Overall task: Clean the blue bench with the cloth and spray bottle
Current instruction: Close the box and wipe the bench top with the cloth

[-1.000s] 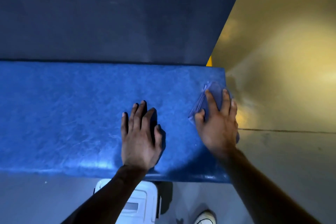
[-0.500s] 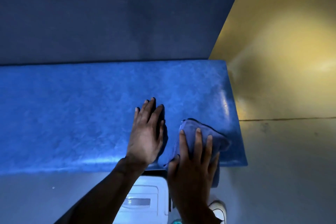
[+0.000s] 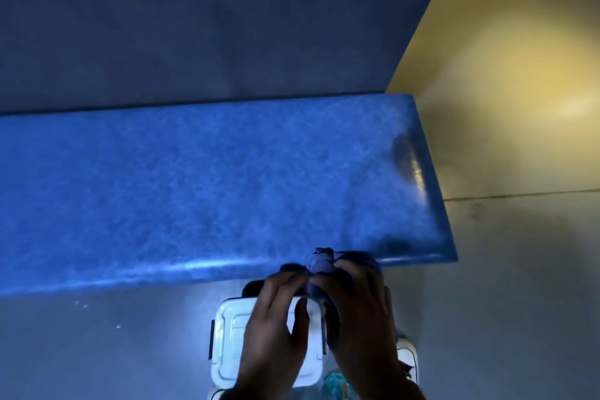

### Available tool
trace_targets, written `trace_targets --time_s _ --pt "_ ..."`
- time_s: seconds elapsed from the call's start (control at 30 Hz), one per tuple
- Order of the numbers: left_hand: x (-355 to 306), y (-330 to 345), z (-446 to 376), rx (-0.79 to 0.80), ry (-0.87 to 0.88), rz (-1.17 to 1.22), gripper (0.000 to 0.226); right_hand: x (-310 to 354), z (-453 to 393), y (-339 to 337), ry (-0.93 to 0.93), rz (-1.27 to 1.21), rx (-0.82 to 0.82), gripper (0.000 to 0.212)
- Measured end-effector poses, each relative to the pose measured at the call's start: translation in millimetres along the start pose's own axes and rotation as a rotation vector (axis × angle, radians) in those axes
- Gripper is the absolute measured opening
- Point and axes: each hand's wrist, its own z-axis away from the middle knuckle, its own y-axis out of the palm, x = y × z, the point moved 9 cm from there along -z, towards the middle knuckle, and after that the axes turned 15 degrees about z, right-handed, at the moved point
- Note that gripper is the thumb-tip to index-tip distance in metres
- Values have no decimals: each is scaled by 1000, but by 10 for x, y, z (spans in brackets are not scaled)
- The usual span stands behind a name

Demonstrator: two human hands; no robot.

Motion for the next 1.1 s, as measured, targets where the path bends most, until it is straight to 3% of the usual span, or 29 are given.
trace_targets --time_s 0.1,0.2,0.27,0.4,0.47,0.57,0.63,0.73,0.9,1.0,1.1 --pt "323 83 341 -46 -385 305 39 -37 315 -13 170 -142 35 70" --pt "469 385 737 -4 -852 739 21 -119 681 -118 322 -252 -42 63" --pt "358 512 893 67 -924 818 20 -221 910 -79 410 -372 -95 49" --pt "135 655 1044 131 -810 795 21 -360 1157 -8 541 -639 48 12" --pt "111 782 1134 124 -821 881 17 -448 1170 -129 544 -652 99 21" --pt "164 986 1251 125 -800 881 17 -623 1149 -226 518 -772 171 18" --pt "189 1074 1289 72 -772 835 16 -777 1220 -170 539 -709 211 35" --pt "120 1244 1223 -26 -759 916 19 -1003 1160 -339 444 -496 92 48" --pt "-402 1272 383 -28 -322 677 23 -1136 230 -640 97 -228 -63 51" --pt "-650 1284 -239 -14 -49 453 20 -1185 -328 -650 30 -108 -71 55" --pt "-738 1300 -695 -41 135 49 19 -1286 -695 -495 21 -10 -50 54"
